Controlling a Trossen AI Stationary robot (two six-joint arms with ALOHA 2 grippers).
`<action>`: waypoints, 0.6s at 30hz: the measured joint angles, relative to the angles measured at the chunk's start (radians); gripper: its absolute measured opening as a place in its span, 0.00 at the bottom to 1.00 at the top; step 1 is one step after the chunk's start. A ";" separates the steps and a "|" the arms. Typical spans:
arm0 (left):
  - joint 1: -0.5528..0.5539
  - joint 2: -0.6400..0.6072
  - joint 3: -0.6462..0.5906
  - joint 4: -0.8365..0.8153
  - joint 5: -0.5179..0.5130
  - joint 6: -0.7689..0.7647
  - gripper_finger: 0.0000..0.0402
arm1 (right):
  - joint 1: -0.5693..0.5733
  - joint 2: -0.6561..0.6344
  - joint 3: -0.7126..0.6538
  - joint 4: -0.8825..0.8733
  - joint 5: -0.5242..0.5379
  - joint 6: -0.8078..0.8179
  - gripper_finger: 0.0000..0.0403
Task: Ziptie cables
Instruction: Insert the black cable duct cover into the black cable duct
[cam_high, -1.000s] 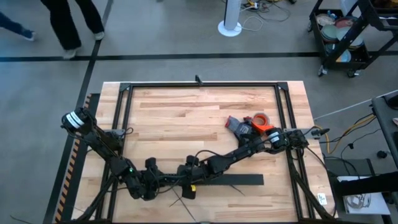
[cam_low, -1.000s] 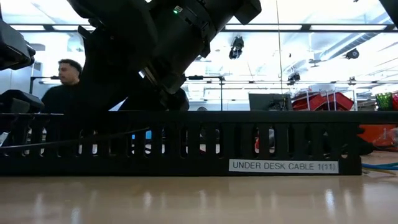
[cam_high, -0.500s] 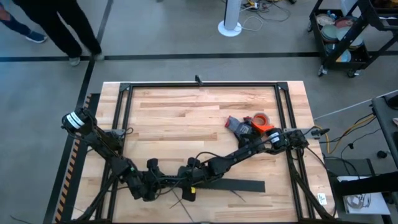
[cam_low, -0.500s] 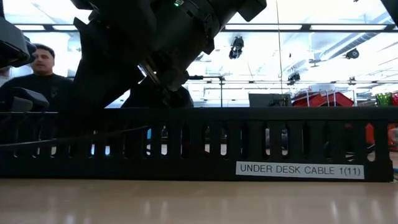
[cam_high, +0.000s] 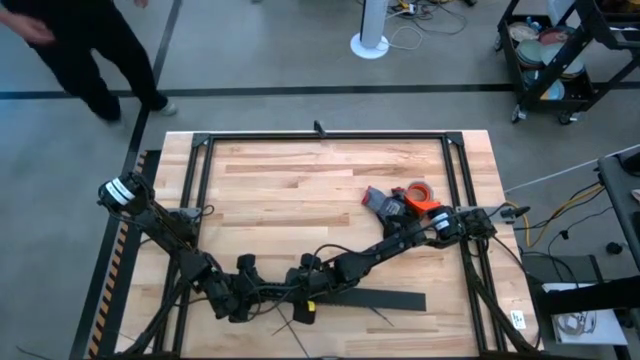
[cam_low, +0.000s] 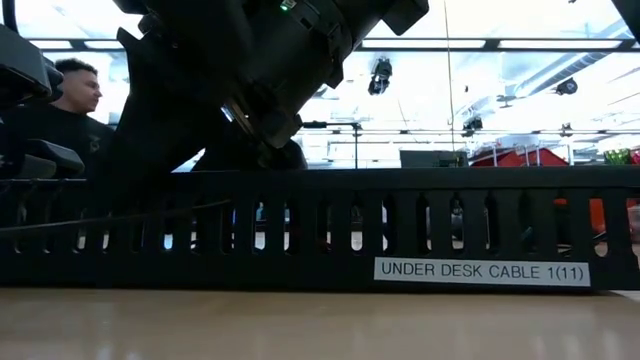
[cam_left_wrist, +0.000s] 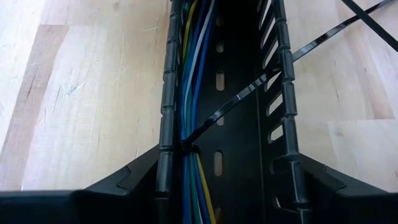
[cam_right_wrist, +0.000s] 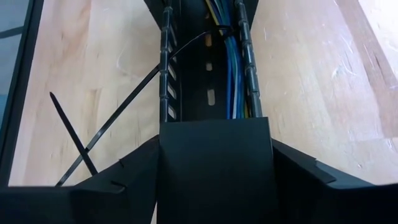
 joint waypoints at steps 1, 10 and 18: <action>0.000 0.000 0.000 0.000 0.000 0.001 0.57 | 0.000 0.000 0.000 0.002 0.001 -0.007 0.56; -0.003 -0.001 0.000 -0.001 0.001 0.003 0.58 | -0.002 0.002 -0.002 0.039 -0.041 -0.094 0.58; -0.002 -0.001 0.011 -0.007 0.014 0.020 0.58 | -0.008 0.002 -0.002 0.039 -0.030 -0.035 0.55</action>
